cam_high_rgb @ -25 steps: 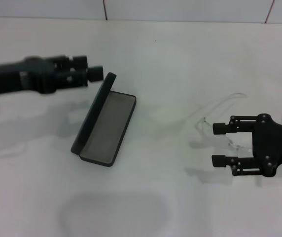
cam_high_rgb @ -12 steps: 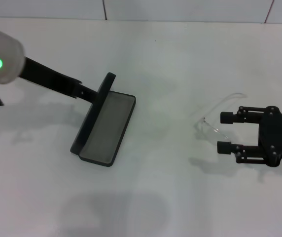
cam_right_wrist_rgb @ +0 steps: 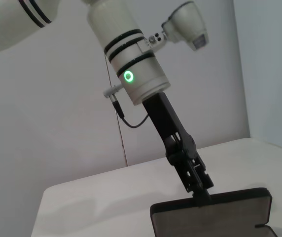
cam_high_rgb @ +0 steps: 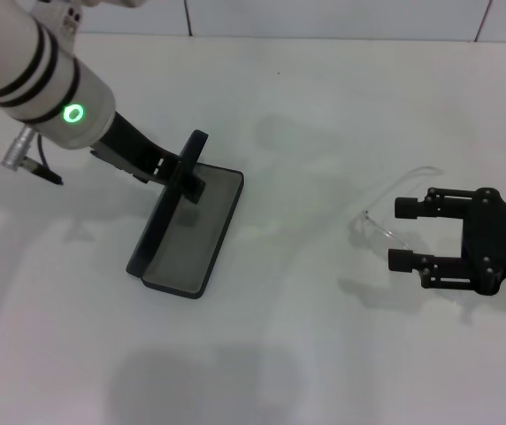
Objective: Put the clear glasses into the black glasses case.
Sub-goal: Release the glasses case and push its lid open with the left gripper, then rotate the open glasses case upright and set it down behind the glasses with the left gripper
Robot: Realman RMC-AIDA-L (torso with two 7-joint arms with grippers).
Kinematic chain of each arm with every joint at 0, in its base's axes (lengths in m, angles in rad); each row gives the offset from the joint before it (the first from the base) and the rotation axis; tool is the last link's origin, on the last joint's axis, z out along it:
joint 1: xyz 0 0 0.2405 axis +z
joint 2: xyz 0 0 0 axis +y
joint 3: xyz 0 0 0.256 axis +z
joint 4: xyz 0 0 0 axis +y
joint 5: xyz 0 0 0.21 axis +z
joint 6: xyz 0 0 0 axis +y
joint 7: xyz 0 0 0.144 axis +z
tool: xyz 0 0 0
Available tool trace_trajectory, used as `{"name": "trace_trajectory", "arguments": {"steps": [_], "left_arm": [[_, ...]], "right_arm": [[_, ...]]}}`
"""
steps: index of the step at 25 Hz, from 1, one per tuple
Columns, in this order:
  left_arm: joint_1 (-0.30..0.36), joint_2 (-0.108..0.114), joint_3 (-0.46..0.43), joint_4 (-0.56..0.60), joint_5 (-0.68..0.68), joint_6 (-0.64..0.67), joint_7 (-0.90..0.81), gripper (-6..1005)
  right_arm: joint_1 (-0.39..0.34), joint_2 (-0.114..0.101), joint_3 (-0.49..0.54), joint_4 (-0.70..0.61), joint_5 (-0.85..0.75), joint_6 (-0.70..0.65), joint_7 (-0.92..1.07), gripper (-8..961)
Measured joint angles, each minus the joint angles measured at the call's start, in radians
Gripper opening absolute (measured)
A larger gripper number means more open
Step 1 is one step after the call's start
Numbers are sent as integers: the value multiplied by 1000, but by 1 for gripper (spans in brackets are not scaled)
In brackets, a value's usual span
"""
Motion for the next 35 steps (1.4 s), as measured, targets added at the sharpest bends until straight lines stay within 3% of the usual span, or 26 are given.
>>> {"name": "trace_trajectory", "arguments": {"steps": [11, 22, 35], "left_arm": [[-48, 0, 5, -119, 39, -44, -7, 771], [-49, 1, 25, -127, 50, -47, 21, 756], [-52, 4, 37, -122, 53, -58, 68, 341]], "right_arm": [[0, 0, 0, 5, 12, 4, -2, 679], [5, -1, 1, 12, 33, 16, -14, 678], [9, -1, 1, 13, 37, 47, -15, 679]]}}
